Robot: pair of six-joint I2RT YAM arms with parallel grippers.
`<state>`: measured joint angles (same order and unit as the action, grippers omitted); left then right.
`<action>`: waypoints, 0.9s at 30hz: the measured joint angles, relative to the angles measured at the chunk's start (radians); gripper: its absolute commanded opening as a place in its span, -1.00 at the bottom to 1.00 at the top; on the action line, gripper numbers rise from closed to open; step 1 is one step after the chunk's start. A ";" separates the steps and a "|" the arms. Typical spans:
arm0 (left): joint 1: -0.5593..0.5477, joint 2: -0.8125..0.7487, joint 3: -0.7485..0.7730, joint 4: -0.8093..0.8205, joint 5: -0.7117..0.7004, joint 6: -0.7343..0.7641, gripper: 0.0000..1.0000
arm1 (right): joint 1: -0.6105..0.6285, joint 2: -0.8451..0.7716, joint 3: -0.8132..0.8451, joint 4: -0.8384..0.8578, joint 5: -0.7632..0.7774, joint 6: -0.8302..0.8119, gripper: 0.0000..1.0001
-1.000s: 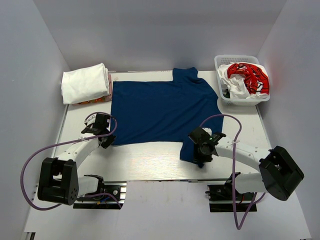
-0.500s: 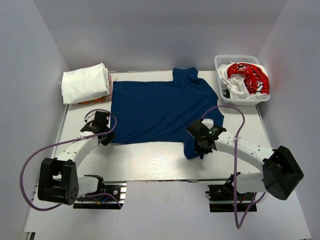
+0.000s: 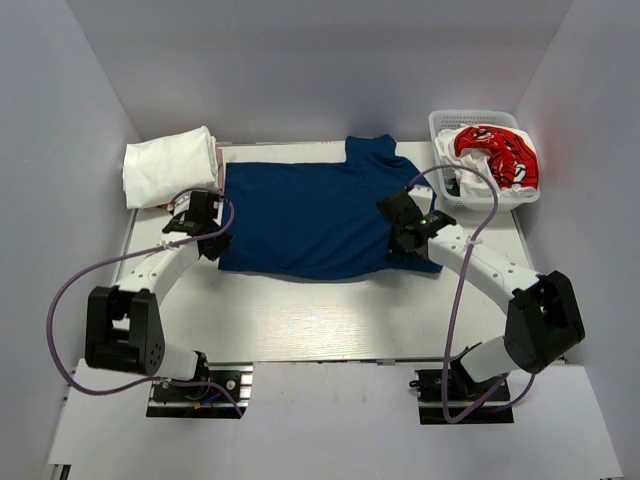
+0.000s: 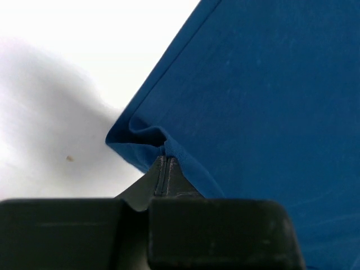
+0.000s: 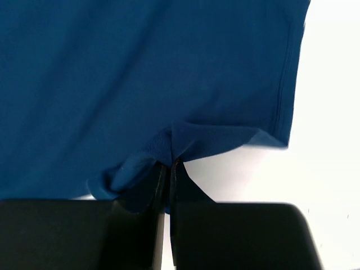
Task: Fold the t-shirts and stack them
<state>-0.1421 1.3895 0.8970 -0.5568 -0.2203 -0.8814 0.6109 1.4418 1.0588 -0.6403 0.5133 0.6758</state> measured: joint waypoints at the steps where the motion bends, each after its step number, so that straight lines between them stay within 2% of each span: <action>1: 0.003 0.019 0.016 0.000 0.000 0.000 -1.00 | -0.015 0.012 0.025 0.011 0.004 -0.011 -1.00; 8: 0.043 0.138 0.107 0.011 -0.003 0.001 -1.00 | -0.122 0.176 0.226 0.043 0.000 -0.071 -1.00; 20: 0.088 0.462 0.419 0.046 0.004 0.017 -1.00 | -0.241 0.491 0.548 0.064 -0.064 -0.195 -0.97; 21: 0.089 0.490 0.446 0.045 0.006 0.021 -1.00 | -0.250 0.518 0.578 0.067 -0.072 -0.212 -0.71; 22: 0.089 0.520 0.474 0.043 0.008 0.024 -0.96 | -0.258 0.544 0.605 0.068 -0.081 -0.223 -0.37; 23: 0.092 0.546 0.499 0.039 0.008 0.026 -0.28 | -0.264 0.568 0.630 0.067 -0.092 -0.233 0.19; 24: 0.094 0.575 0.531 0.027 0.008 0.032 0.13 | -0.271 0.598 0.663 0.064 -0.102 -0.249 0.37; 26: 0.096 0.619 0.585 0.007 0.008 0.042 0.99 | -0.282 0.661 0.737 0.057 -0.124 -0.283 0.46; 27: 0.097 0.633 0.606 -0.003 0.007 0.043 1.00 | -0.287 0.688 0.772 0.051 -0.134 -0.294 0.52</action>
<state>-0.0448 2.0228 1.5032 -0.5602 -0.2131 -0.8379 0.3237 2.1300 1.8309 -0.5888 0.3794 0.3817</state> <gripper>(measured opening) 0.862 0.717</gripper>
